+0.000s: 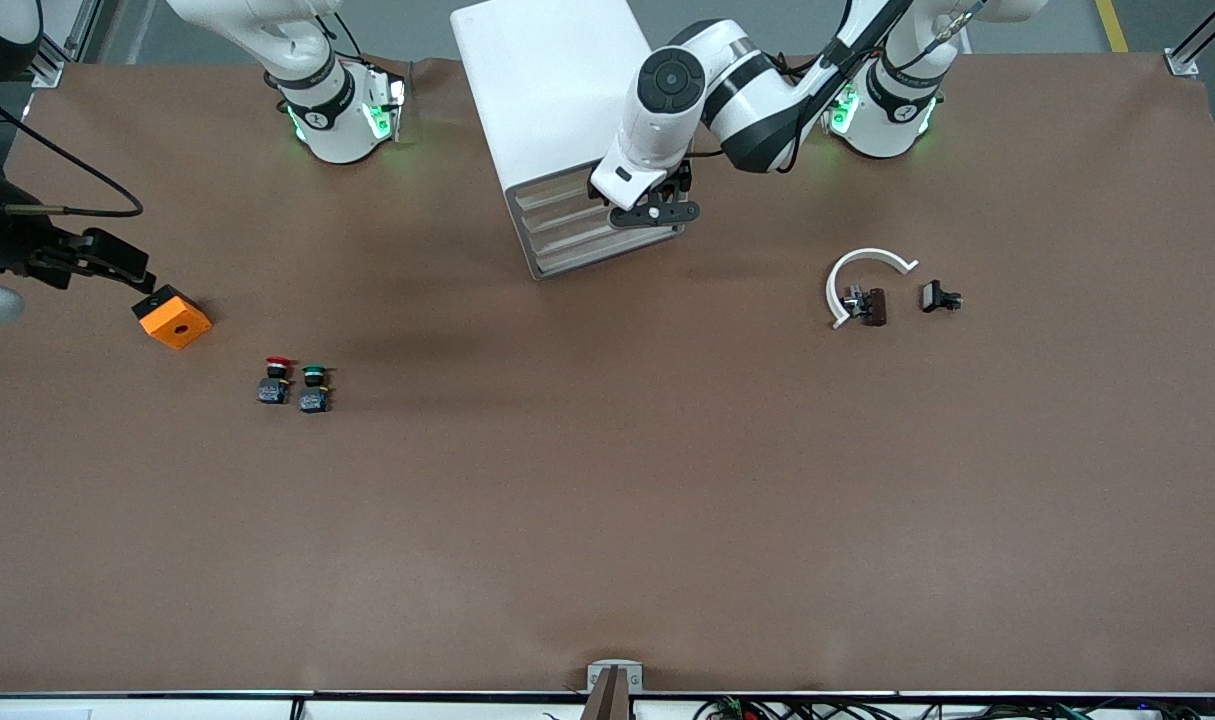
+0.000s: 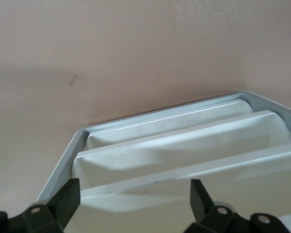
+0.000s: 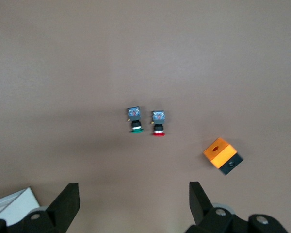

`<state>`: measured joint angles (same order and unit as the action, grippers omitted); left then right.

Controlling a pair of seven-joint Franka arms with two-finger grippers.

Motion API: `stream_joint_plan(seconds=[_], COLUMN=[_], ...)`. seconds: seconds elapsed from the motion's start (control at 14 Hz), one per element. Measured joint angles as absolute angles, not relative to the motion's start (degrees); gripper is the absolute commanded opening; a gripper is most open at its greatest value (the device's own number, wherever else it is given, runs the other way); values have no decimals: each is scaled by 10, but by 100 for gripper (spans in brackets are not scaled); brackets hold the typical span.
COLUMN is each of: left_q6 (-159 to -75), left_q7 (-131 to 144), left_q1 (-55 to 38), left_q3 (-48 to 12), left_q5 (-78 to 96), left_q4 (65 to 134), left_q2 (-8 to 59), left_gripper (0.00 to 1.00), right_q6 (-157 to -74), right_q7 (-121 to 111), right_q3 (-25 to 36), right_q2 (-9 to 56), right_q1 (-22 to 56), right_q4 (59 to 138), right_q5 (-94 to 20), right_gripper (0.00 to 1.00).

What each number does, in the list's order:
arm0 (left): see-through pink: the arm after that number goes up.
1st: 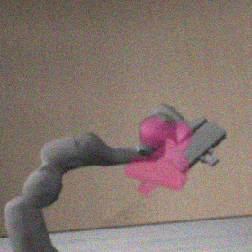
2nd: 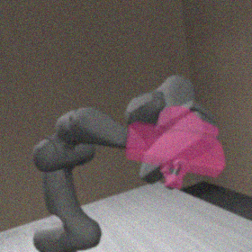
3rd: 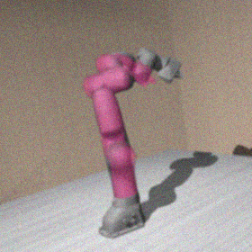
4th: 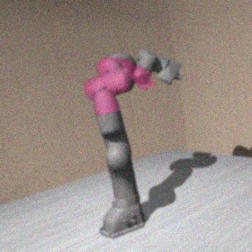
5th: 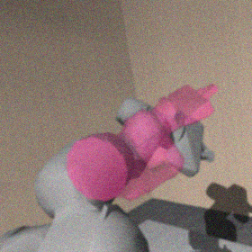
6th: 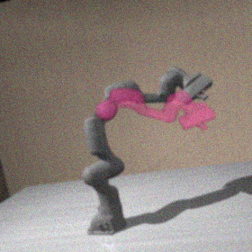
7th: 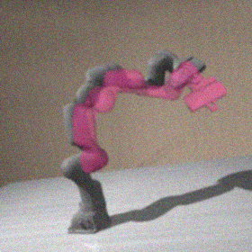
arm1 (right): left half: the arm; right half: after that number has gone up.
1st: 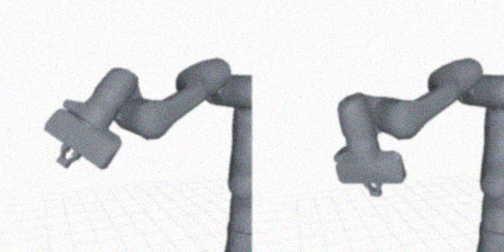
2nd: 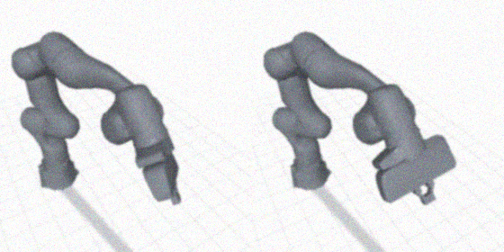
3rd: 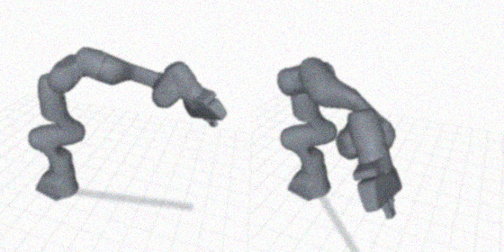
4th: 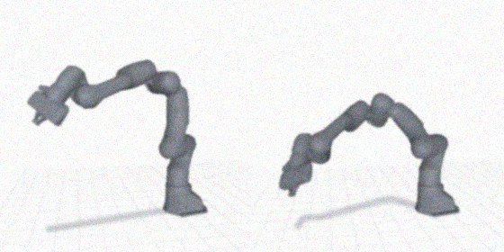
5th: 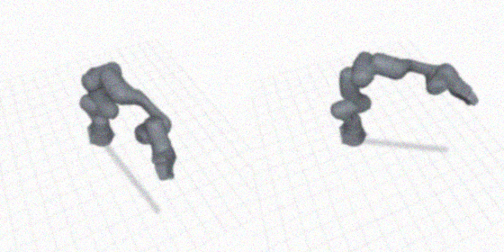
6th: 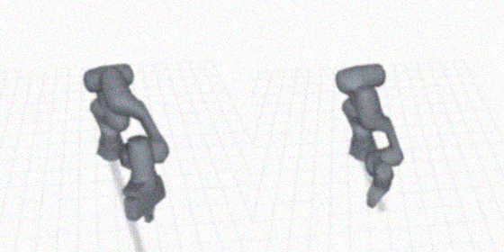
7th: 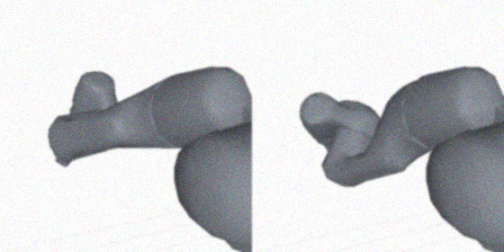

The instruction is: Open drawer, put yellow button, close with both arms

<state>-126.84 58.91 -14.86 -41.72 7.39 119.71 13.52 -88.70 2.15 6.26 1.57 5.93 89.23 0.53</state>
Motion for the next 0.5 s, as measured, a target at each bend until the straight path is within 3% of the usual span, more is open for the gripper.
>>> stream_joint_plan(seconds=[0.5], left_q6=[-1260], left_q7=[583], left_q1=[21], left_q3=[-415], left_q5=[47], left_q4=[1170], left_q2=[135], left_gripper=[100], right_q6=[-917], right_q7=[4], right_q3=[62], right_q2=[-32], right_q1=[55], right_q4=[943], right_q5=[21], right_gripper=[100])
